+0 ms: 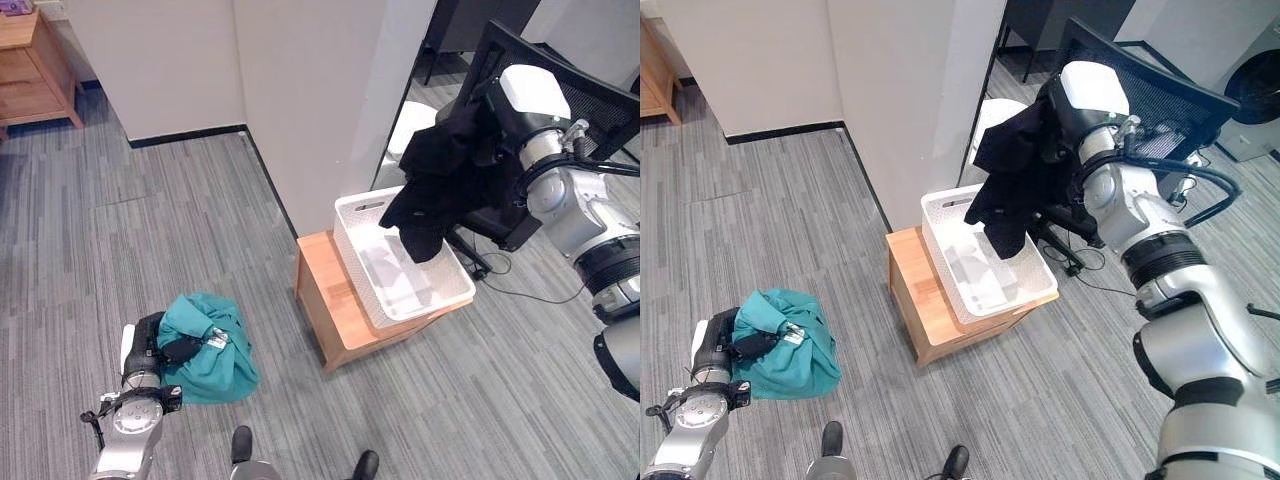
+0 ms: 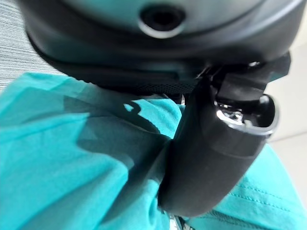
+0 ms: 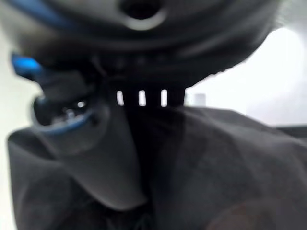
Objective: Pick up bed clothes into laundry basket.
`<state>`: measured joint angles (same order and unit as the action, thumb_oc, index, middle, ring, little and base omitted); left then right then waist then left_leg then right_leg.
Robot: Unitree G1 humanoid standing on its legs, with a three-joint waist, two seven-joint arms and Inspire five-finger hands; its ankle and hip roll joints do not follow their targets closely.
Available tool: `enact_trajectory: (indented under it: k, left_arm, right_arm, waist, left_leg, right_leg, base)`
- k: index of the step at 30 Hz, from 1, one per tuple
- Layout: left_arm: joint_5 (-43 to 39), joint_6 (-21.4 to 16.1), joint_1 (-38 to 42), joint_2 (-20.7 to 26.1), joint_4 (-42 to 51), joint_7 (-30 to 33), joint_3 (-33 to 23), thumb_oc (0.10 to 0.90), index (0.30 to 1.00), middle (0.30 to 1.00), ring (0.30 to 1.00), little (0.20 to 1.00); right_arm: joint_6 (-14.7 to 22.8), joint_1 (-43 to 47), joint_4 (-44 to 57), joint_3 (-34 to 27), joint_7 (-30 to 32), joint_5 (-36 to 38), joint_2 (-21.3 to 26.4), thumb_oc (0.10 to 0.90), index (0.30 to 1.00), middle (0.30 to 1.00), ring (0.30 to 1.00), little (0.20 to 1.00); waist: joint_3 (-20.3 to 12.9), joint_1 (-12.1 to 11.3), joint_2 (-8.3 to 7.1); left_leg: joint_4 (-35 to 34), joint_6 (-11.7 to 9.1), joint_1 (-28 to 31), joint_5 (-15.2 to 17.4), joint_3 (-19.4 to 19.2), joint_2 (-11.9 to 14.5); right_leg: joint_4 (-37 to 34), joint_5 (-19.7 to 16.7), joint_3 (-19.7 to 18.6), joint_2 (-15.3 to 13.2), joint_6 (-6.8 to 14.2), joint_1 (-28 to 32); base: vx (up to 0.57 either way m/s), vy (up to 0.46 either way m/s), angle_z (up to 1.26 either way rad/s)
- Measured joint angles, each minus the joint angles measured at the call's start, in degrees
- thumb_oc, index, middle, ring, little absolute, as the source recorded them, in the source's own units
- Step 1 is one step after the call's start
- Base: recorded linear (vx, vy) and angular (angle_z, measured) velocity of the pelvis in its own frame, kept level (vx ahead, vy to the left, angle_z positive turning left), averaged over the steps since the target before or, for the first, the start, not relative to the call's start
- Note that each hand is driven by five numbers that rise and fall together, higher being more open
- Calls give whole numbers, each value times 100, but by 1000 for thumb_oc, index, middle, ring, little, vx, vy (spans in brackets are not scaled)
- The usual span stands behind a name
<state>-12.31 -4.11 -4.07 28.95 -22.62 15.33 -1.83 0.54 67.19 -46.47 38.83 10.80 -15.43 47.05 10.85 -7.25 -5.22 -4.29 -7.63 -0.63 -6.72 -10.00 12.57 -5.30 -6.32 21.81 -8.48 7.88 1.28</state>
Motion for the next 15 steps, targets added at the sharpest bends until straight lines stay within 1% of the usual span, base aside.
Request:
enact_trajectory:
  k: [4, 5, 6, 7, 9, 12, 15]
  left_arm:
    - [-10, -2, -40, -12, 0, -1, 21, 400, 300, 300, 300, 300]
    - [-11, -3, -28, -12, 1, -1, 42, 400, 300, 300, 300, 300]
    - [-19, -7, -29, -12, 0, -1, 61, 400, 300, 300, 300, 300]
    - [-75, -30, -27, -12, 0, -1, 75, 400, 300, 300, 300, 300]
    - [-116, -76, -8, -21, 1, 2, 107, 400, 300, 300, 300, 300]
    - [-120, -83, -18, -37, -2, 2, 129, 400, 300, 300, 300, 300]
    - [-131, -115, 50, -84, -13, 2, 188, 400, 300, 300, 300, 300]
  right_arm:
    - [-40, -156, -8, -98, 73, -2, -212, 400, 300, 300, 300, 300]
    - [-39, -184, -5, -62, 58, -2, -215, 552, 528, 528, 528, 528]
    - [-47, -229, 0, -52, 58, -7, -244, 800, 900, 900, 900, 900]
    - [-82, -277, -3, -79, 64, -25, -326, 800, 900, 900, 900, 900]
    - [-106, -354, -8, -44, 57, -32, -340, 800, 900, 900, 900, 900]
    - [-146, -453, -60, -39, 52, -48, -353, 800, 900, 900, 900, 900]
    - [-194, -464, -472, -44, 72, -76, -467, 800, 900, 900, 900, 900]
  waist:
    - [36, 5, 98]
    - [45, 5, 126]
    - [45, -7, 162]
    - [58, -2, 215]
    - [107, -33, 299]
    - [147, -60, 360]
    - [199, -131, 420]
  left_leg:
    - [1, 0, -21, 0, -4, -14]
    - [1, 0, -42, 0, -2, -16]
    - [4, 0, -87, 0, -2, -24]
    - [11, 0, -185, 0, -4, -28]
    - [12, -7, -328, -22, -4, -39]
    - [12, -2, -459, -30, -8, -43]
    - [35, 2, -665, -35, 1, -21]
  right_leg:
    - [0, -2, -7, -15, -1, -30]
    - [0, -3, -6, -22, -3, -49]
    - [0, -12, -7, -21, -13, -88]
    - [1, -21, -15, -35, -20, -197]
    - [3, -69, -13, -43, -37, -344]
    - [4, -84, -12, -40, -43, -471]
    - [6, -85, -1, -24, -45, -655]
  base:
    - [-69, 6, -1]
    - [-95, 9, -1]
    - [-86, 14, -2]
    - [-83, 15, -3]
    - [-34, 6, -1]
    - [-62, 1, -1]
    - [-5, -9, 1]
